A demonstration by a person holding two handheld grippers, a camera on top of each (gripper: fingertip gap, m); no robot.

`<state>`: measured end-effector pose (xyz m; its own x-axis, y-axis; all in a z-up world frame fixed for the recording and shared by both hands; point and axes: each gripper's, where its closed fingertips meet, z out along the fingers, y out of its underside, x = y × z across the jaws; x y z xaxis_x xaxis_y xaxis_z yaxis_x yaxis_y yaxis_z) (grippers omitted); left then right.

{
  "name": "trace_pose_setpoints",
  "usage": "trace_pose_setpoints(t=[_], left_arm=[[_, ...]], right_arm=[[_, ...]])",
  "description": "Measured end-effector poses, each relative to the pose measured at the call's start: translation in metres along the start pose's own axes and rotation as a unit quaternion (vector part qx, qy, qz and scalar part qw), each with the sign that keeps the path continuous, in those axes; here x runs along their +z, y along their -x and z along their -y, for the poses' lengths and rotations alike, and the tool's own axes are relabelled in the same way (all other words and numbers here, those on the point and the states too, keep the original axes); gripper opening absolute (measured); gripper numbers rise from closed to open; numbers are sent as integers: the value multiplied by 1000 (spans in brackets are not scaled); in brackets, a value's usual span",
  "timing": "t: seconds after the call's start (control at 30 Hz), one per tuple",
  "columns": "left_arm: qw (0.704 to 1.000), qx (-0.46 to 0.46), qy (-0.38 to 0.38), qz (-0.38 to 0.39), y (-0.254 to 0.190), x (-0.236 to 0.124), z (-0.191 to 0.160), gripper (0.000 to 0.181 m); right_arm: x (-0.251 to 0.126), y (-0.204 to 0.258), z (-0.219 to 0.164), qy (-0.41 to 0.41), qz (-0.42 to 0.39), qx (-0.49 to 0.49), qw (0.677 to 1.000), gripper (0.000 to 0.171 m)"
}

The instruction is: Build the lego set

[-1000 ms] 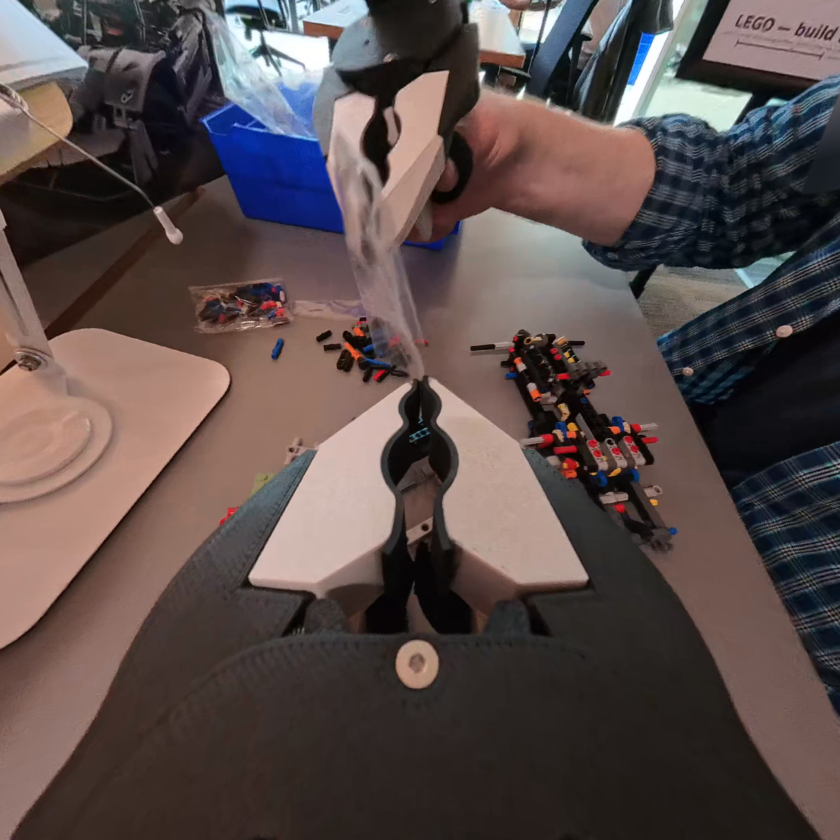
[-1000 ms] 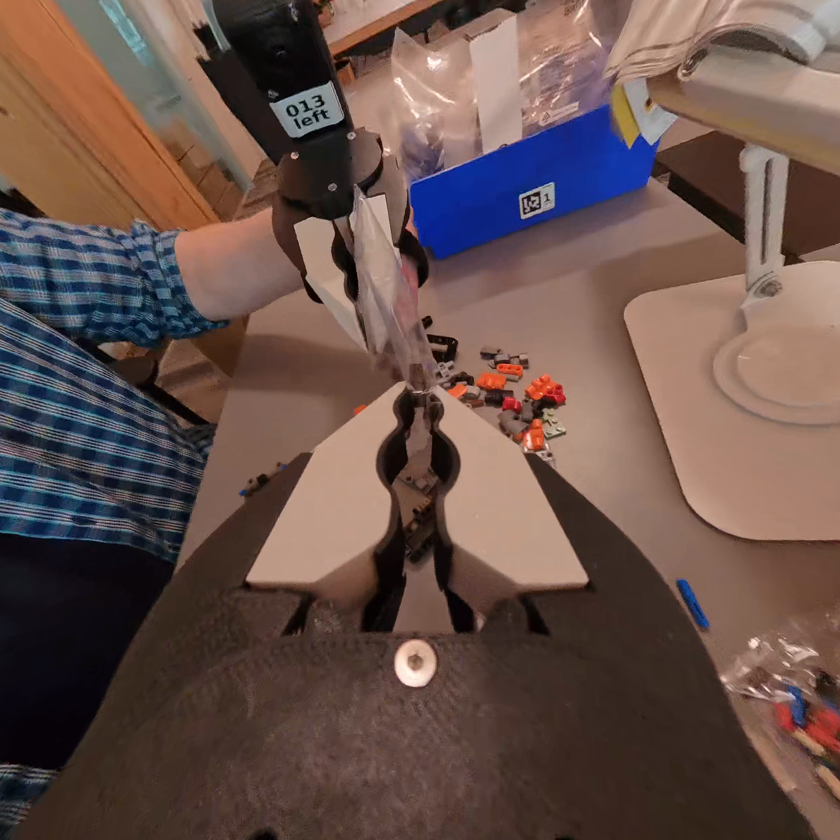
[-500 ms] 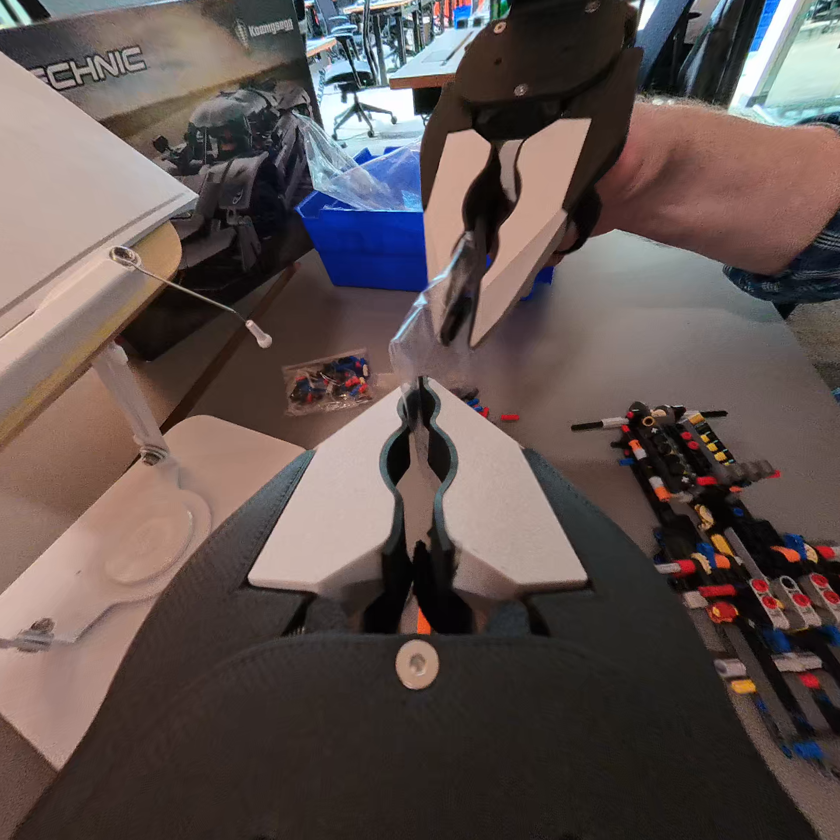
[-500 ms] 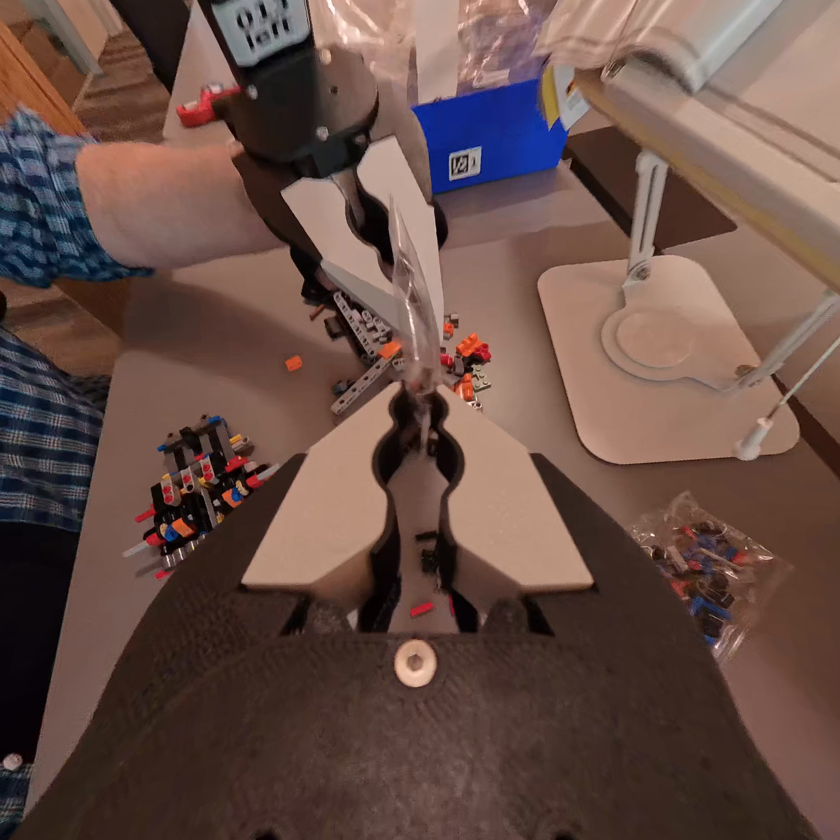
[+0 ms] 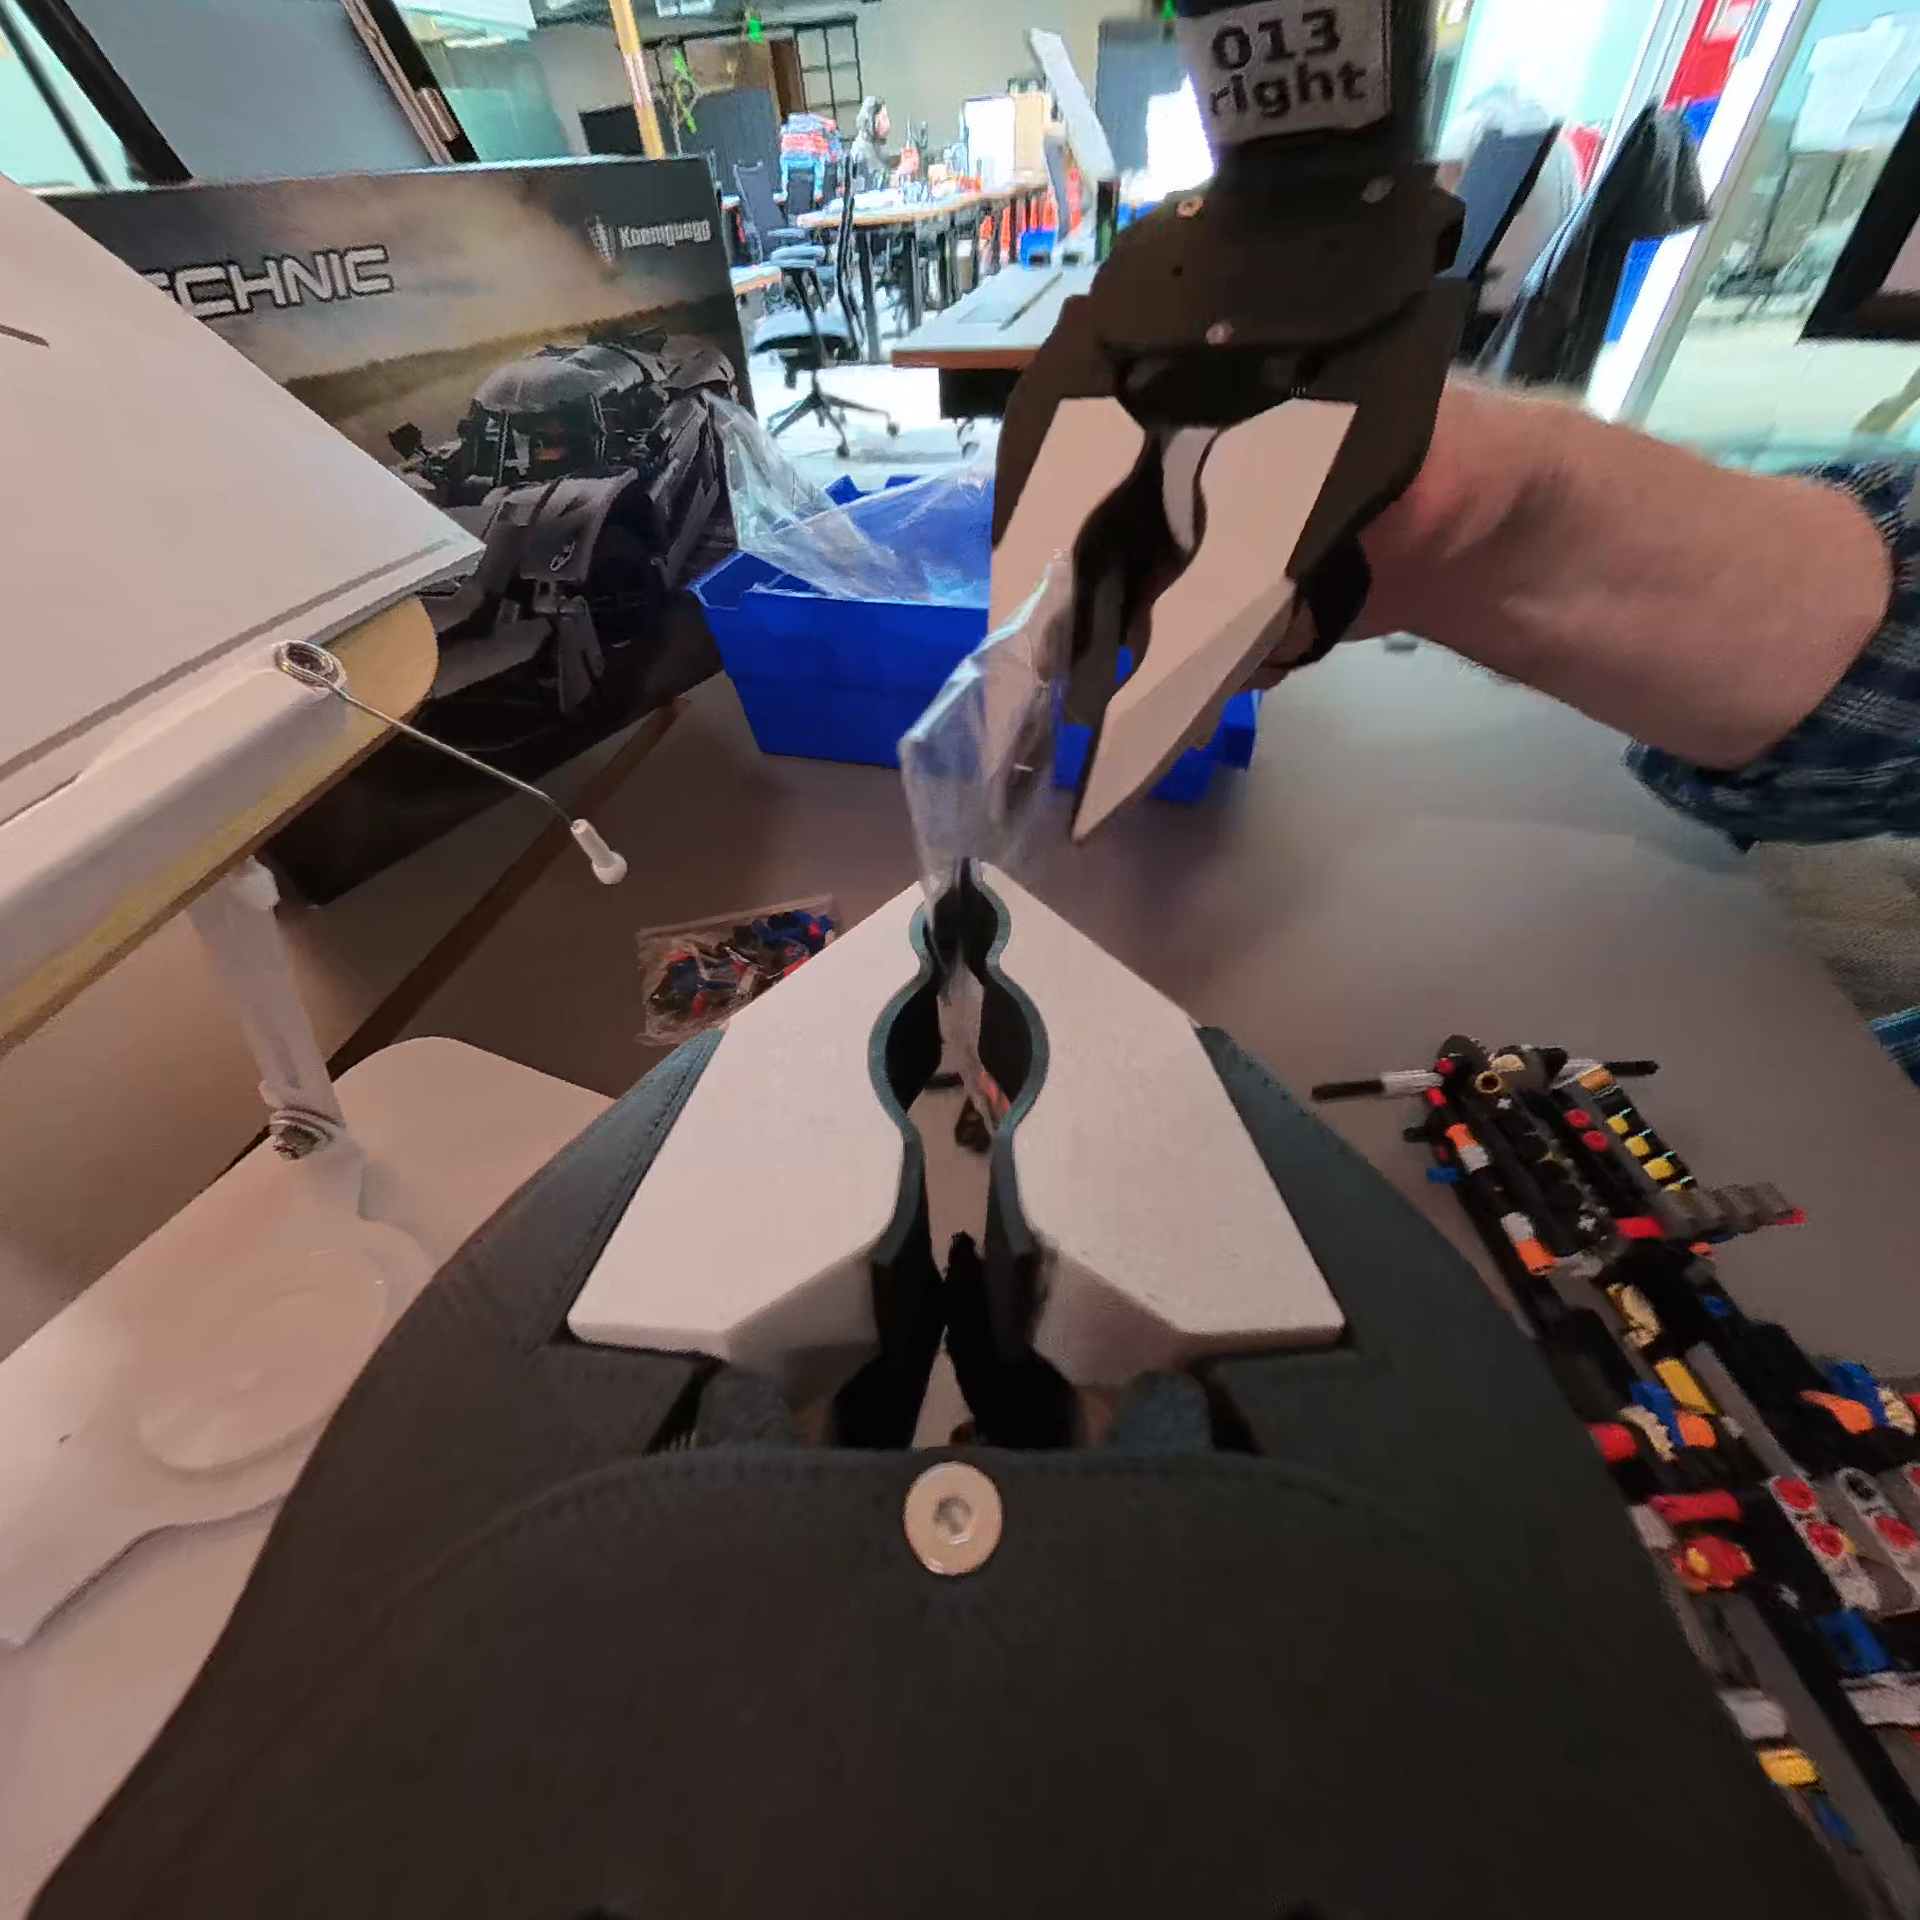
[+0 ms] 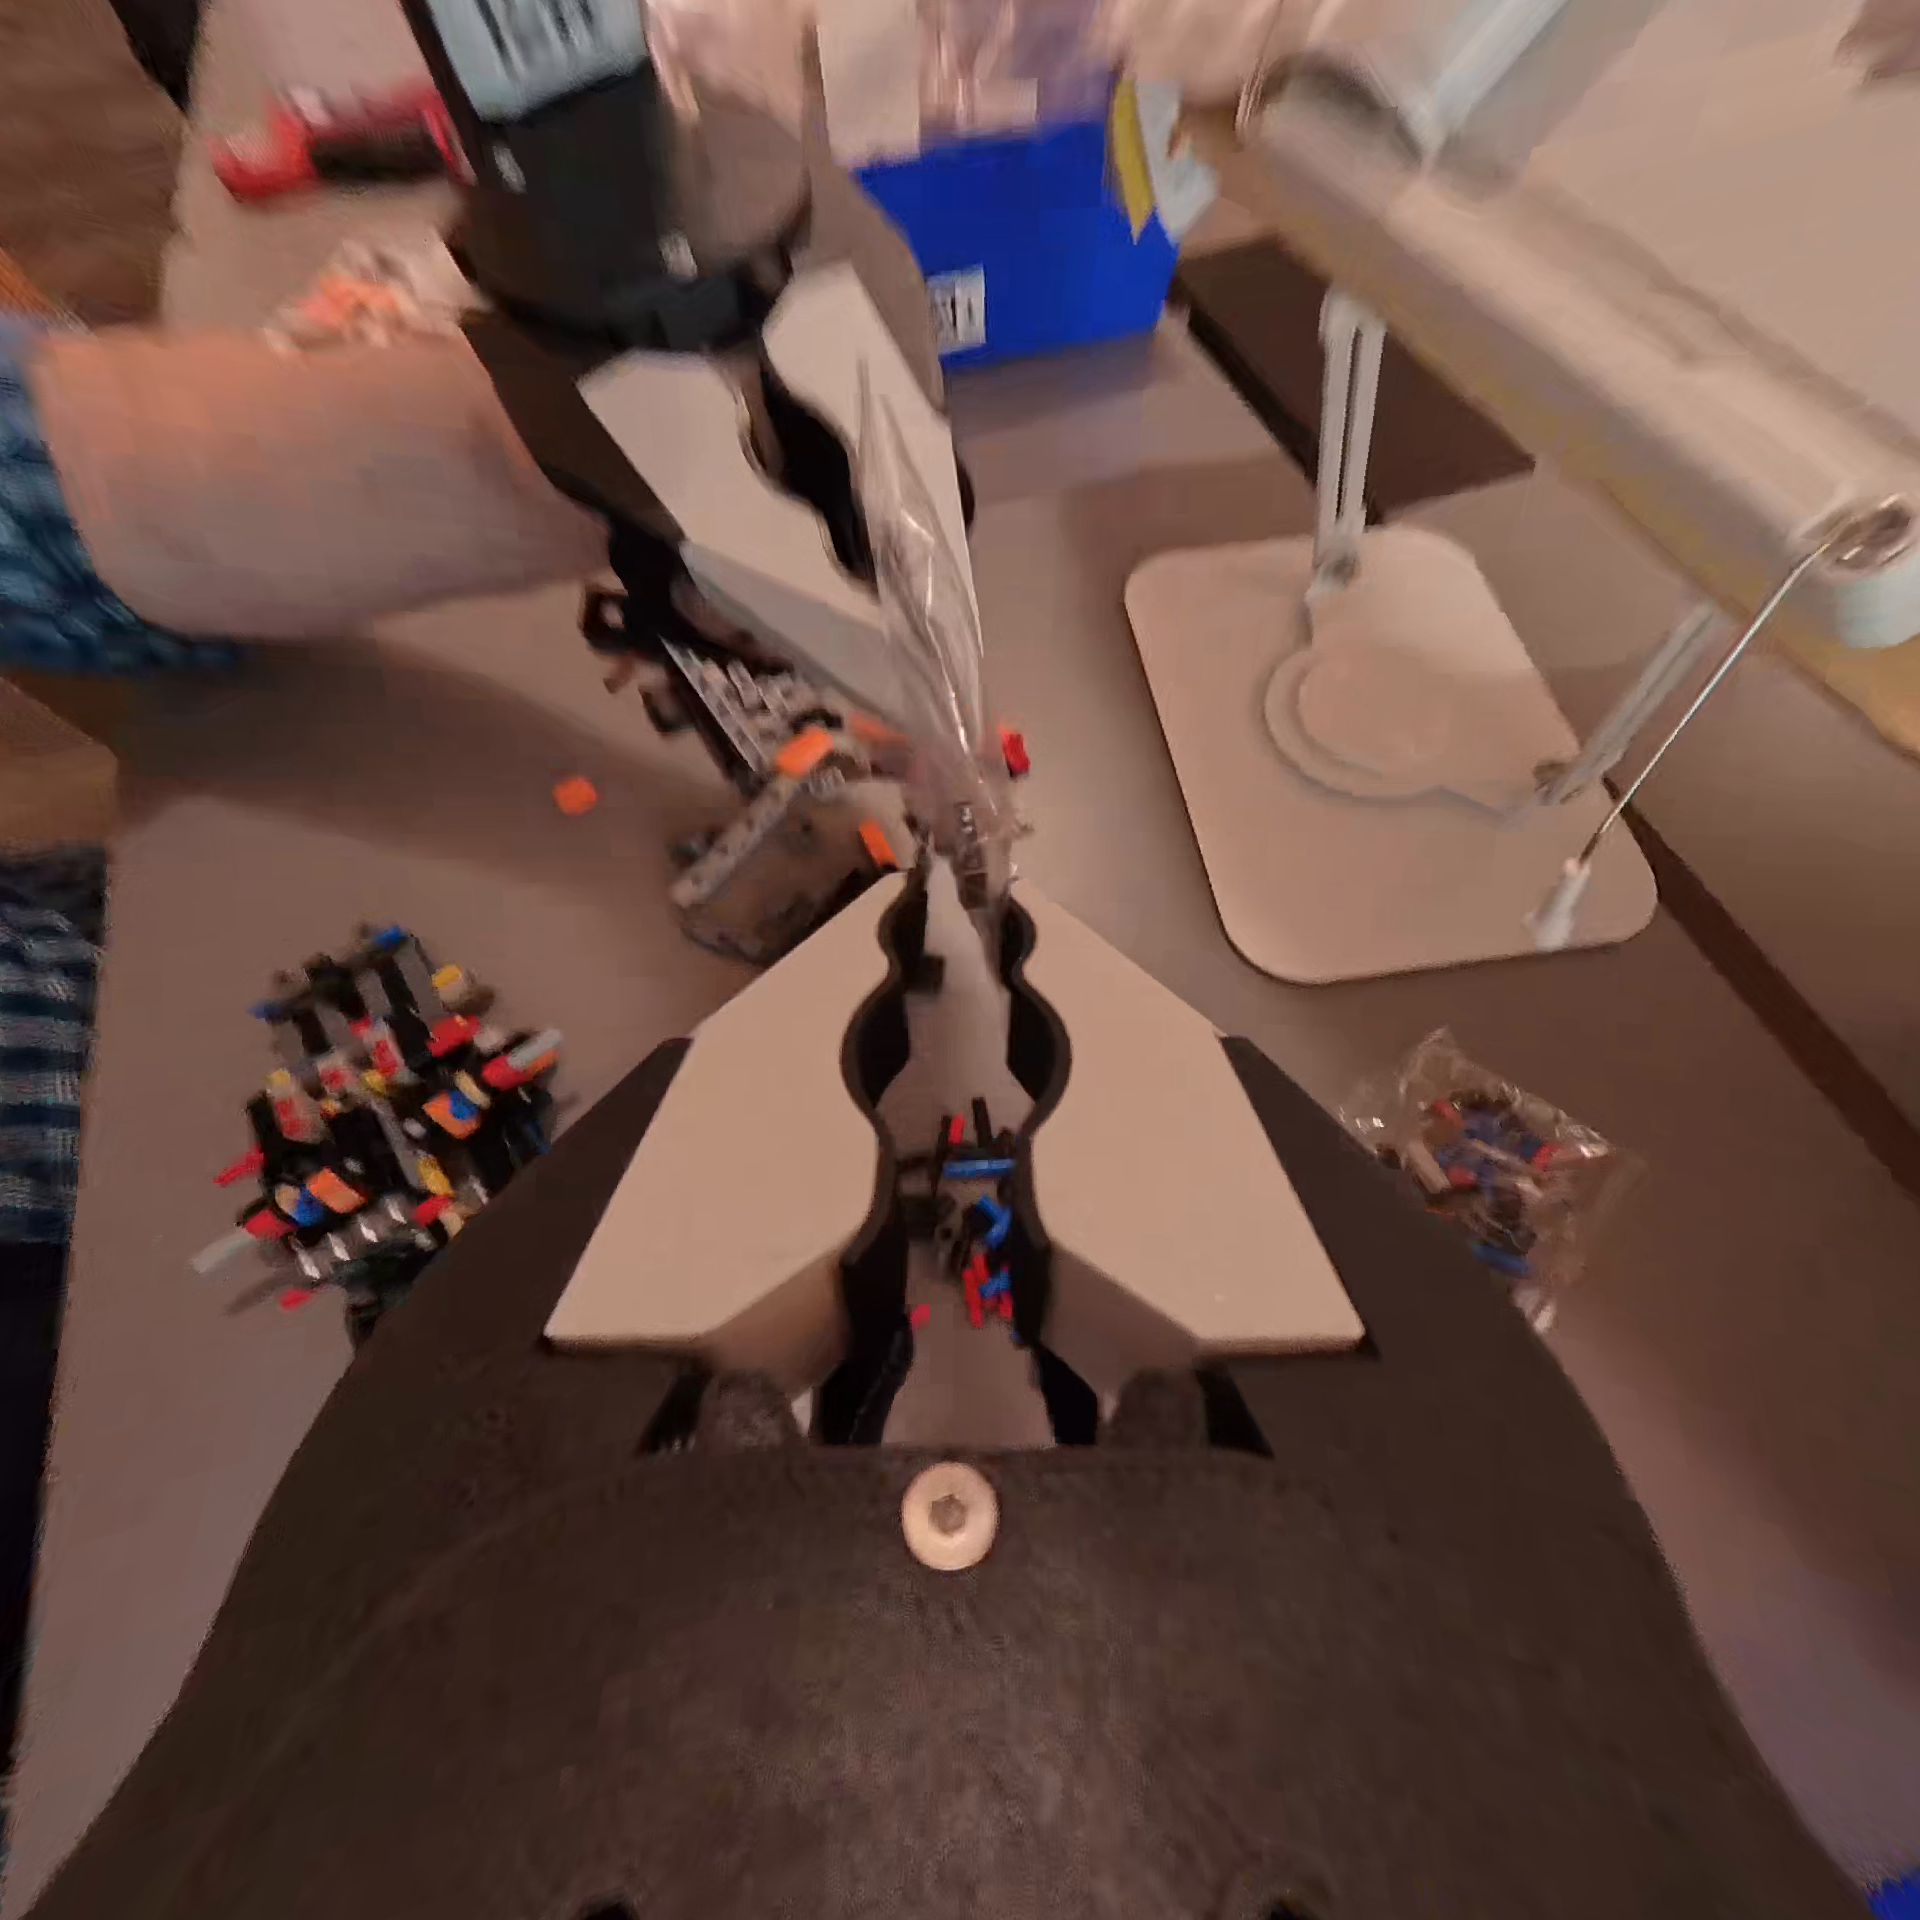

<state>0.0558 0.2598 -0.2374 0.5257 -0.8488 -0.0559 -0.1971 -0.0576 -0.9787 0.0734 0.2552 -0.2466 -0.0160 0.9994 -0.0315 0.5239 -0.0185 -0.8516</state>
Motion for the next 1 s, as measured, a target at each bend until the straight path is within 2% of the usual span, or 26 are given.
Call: trace_pose_setpoints(t=[0.03, 0.07, 0.13, 0.2, 0.33, 0.4, 0.47, 0.53, 0.57, 0.7, 0.77, 0.9, 0.93, 0.97, 1.0], left_arm=[[1000, -11, -9, -3, 1, 0, 2, 0], [1000, -14, -16, -5, 1, -1, 2, 0], [1000, -7, -16, -10, -2, 1, 2, 0], [1000, 1, -11, -5, -3, 2, 0, 0], [1000, -4, -5, -13, -4, 5, -8, 0], [1000, -4, -3, -26, -7, 5, -8, 0], [1000, -6, -7, -25, -5, 4, -5, 0], [1000, 4, 9, -27, -6, 7, -10, 0], [1000, 8, 7, -25, -5, 7, -10, 0], [999, 6, 10, -38, -7, 8, -9, 0], [999, 17, 26, -37, -8, 10, -13, 0], [1000, 5, 19, -24, -2, 11, -14, 0], [1000, -2, 8, -29, -3, 10, -11, 0], [999, -11, -3, -37, -4, 8, -6, 0], [999, -13, -13, -31, -1, 6, -2, 0]], right_arm=[[-6, 2, 9, -22, 13, 13, 1000, 19], [-9, 2, 16, -41, 23, 23, 999, 17], [-9, 2, 23, -78, 36, 31, 996, 0], [-5, 6, 17, -75, 79, 67, 992, 0], [0, -3, 6, -28, 18, 27, 999, 0], [-2, -4, 14, -35, -6, 15, 999, 0], [-5, 1, 19, -51, 30, 47, 997, 0], [0, -6, 3, -3, 7, 21, 1000, 0], [1, -3, 4, -6, 15, 24, 1000, 0], [-9, -3, 24, -87, 33, 72, 993, 0], [-3, -8, 10, -40, -7, 27, 999, 0], [1, -9, 3, -16, -25, 3, 1000, 0], [-1, -11, 4, -24, -27, 12, 999, 7], [0, -11, 4, -29, -18, 31, 999, 29], [2, -12, 0, -24, -6, 50, 998, 40]])
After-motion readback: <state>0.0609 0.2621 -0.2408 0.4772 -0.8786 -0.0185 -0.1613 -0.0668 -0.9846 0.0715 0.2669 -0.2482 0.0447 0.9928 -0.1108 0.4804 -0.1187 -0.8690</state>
